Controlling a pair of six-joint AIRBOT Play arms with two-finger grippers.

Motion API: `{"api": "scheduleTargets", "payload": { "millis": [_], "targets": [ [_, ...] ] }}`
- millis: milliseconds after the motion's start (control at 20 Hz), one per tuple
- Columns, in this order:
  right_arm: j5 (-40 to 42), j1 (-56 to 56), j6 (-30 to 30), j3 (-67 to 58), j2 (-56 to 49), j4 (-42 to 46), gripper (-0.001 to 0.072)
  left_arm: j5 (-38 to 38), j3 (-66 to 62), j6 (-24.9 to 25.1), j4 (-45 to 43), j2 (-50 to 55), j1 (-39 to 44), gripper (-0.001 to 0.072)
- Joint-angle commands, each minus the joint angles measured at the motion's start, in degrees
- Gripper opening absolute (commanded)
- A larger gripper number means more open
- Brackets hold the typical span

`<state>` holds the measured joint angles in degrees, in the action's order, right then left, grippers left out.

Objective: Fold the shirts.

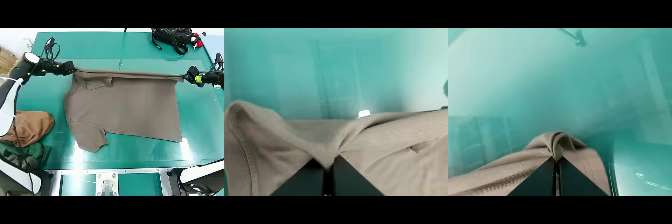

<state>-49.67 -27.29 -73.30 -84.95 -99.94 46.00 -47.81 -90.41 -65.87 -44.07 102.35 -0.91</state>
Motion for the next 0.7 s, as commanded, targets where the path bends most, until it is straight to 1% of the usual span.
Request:
{"api": "scheduleTargets", "payload": {
  "millis": [0, 200, 250, 400, 650],
  "targets": [
    [-3.91, 0.07, -0.02, -2.78, -1.84, 1.49, 0.0013, -0.57, -0.02, 0.35, -1.73, 1.05, -0.04, 0.0026],
    [-15.50, -0.52, -4.37, -2.40, -1.60, 13.16, 0.0012, -10.58, -0.02, -0.39, -10.12, 1.05, -0.02, 0.0026],
    [-17.33, -0.52, -4.48, -1.75, -1.60, 14.32, 0.0012, -12.44, -0.02, -0.94, -11.56, 1.05, -0.02, 0.0026],
    [-19.41, -0.42, -4.50, 1.79, -1.62, 14.71, 0.0013, -16.02, 0.00, -3.13, -15.69, 1.07, -0.02, 0.0026],
    [-19.43, -0.39, -4.74, 4.20, -1.60, 13.79, 0.0014, -16.24, 0.00, -3.13, -15.02, 1.07, 0.79, 0.0027]
  ]
}}
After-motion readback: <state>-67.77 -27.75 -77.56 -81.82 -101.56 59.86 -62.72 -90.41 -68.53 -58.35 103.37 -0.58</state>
